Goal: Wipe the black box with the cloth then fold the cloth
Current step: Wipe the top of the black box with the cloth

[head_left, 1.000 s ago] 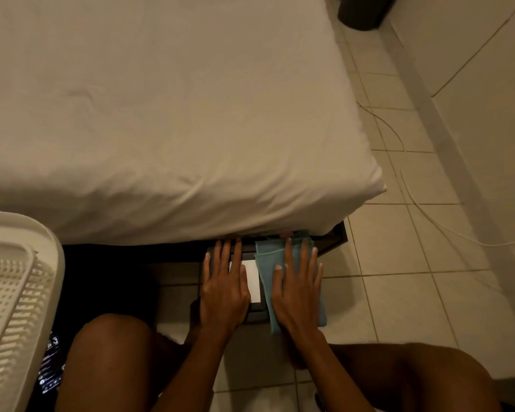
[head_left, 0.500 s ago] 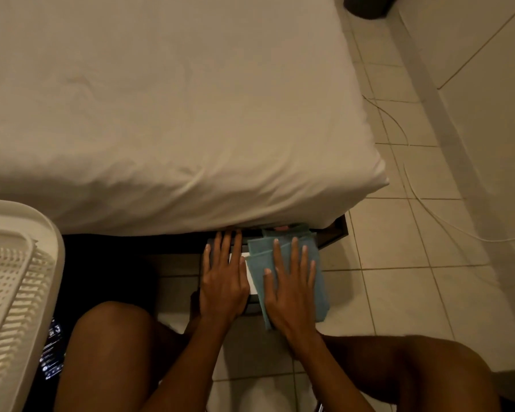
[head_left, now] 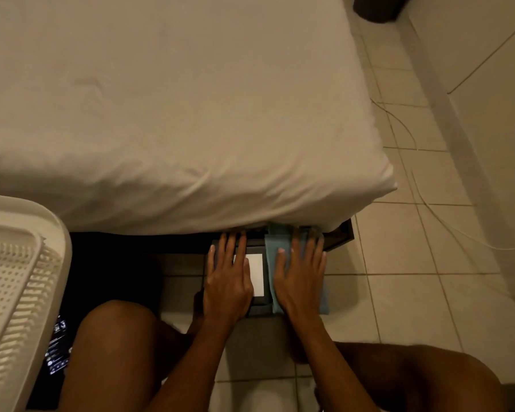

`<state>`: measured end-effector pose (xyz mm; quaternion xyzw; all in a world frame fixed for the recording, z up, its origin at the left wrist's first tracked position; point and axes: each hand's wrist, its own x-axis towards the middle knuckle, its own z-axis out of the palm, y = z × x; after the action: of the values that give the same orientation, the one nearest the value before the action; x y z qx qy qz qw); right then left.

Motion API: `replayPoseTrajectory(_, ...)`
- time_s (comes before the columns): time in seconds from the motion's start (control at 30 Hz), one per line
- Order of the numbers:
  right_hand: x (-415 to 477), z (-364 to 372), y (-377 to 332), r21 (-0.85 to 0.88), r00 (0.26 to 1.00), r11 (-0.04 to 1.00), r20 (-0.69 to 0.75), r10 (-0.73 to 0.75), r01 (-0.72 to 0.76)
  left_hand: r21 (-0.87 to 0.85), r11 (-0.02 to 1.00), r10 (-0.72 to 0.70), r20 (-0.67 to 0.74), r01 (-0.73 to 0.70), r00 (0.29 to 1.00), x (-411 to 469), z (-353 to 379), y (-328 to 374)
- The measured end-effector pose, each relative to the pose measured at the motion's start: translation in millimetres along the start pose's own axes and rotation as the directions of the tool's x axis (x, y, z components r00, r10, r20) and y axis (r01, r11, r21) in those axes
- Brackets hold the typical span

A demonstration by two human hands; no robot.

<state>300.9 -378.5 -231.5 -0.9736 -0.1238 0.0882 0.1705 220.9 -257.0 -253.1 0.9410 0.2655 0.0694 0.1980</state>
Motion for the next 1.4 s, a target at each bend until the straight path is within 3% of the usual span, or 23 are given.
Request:
replayPoseTrajectory(0.13,-26.6,2.3,7.9,-0.035,0.983,0.983,0.047,-0.177,0.179,0.011,1.0,0.025,0.006,-0.025,1.0,-3.2,-1.0,-1.0)
replayPoseTrajectory(0.27,5.5,3.6,-0.5,0.007,0.997,0.998,-0.046,0.056,-0.056,-0.008,1.0,0.003,-0.005,-0.003,1.0,-1.6,-2.2,1.3)
replayPoseTrajectory(0.47,-13.6,8.5,-7.3,-0.04,0.994,0.994,-0.02,-0.103,0.102,0.002,1.0,0.018,0.004,-0.018,1.0,-2.6,-0.2,-1.7)
replayPoseTrajectory(0.63,8.2,7.8,0.5,0.018,0.99,0.995,-0.103,0.099,-0.098,-0.012,1.0,0.01,0.003,-0.01,1.0,-0.9,-0.5,0.9)
replayPoseTrajectory(0.73,-31.4,15.9,-12.8,-0.039,0.997,0.999,-0.081,-0.01,0.007,-0.003,1.0,0.019,-0.004,-0.019,1.0,-2.0,-0.5,0.3)
replayPoseTrajectory(0.83,-4.7,15.5,-10.9,-0.058,0.994,0.993,-0.023,-0.103,0.101,-0.013,1.0,0.017,-0.01,-0.017,1.0,-1.6,0.0,0.5)
replayPoseTrajectory(0.97,-12.4,12.0,-4.3,-0.024,0.99,0.995,-0.105,0.093,-0.096,-0.026,1.0,0.013,0.001,-0.013,1.0,-2.0,-0.9,1.4)
replayPoseTrajectory(1.13,-4.2,15.1,-18.7,-0.023,0.996,0.996,-0.033,-0.084,0.084,-0.04,0.999,0.0,-0.009,0.0,1.0,-0.1,-0.5,1.7)
replayPoseTrajectory(1.27,-11.5,11.9,-7.2,-0.008,0.99,0.996,-0.11,0.085,-0.086,-0.036,0.999,0.011,-0.009,-0.011,1.0,-0.9,-2.4,2.7)
replayPoseTrajectory(1.4,-34.0,19.9,-23.0,-0.026,0.993,0.994,-0.054,-0.109,0.108,-0.032,0.999,0.014,-0.009,-0.014,1.0,0.7,-1.5,1.5)
